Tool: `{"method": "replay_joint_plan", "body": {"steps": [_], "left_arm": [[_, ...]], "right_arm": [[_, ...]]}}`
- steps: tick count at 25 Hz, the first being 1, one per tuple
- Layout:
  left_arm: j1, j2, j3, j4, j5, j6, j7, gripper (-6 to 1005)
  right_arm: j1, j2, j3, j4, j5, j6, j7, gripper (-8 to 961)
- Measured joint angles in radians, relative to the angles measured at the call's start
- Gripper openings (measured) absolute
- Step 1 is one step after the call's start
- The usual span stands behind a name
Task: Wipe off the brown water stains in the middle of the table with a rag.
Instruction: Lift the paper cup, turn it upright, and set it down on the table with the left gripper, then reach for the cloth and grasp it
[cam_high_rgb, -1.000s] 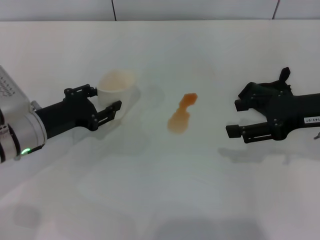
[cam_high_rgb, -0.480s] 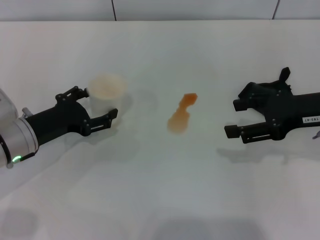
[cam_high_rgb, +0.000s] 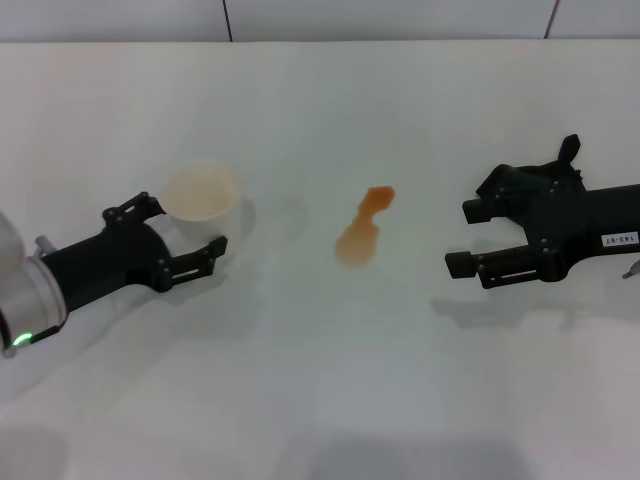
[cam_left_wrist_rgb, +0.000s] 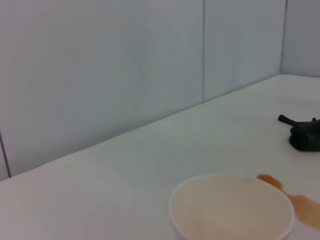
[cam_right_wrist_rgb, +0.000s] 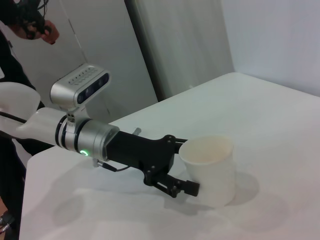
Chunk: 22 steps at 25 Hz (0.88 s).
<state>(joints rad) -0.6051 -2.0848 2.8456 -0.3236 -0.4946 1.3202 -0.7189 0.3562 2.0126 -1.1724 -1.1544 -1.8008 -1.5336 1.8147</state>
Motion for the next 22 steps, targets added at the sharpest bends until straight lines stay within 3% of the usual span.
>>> {"method": "replay_joint_plan", "body": {"steps": [10, 17, 22], "left_arm": [[0.064, -0.003, 0.000, -0.110, -0.061, 0.146, -0.011, 892], [0.084, -0.001, 0.000, -0.269, -0.222, 0.499, -0.102, 892], [0.057, 0.003, 0.001, -0.357, -0.297, 0.614, -0.175, 892]], "right_arm": [[0.001, 0.000, -0.006, -0.001, 0.000, 0.008, 0.003, 827], [0.001, 0.000, -0.020, -0.001, 0.012, 0.027, 0.005, 827], [0.003, 0.000, -0.021, 0.001, 0.012, 0.042, 0.002, 827]]}}
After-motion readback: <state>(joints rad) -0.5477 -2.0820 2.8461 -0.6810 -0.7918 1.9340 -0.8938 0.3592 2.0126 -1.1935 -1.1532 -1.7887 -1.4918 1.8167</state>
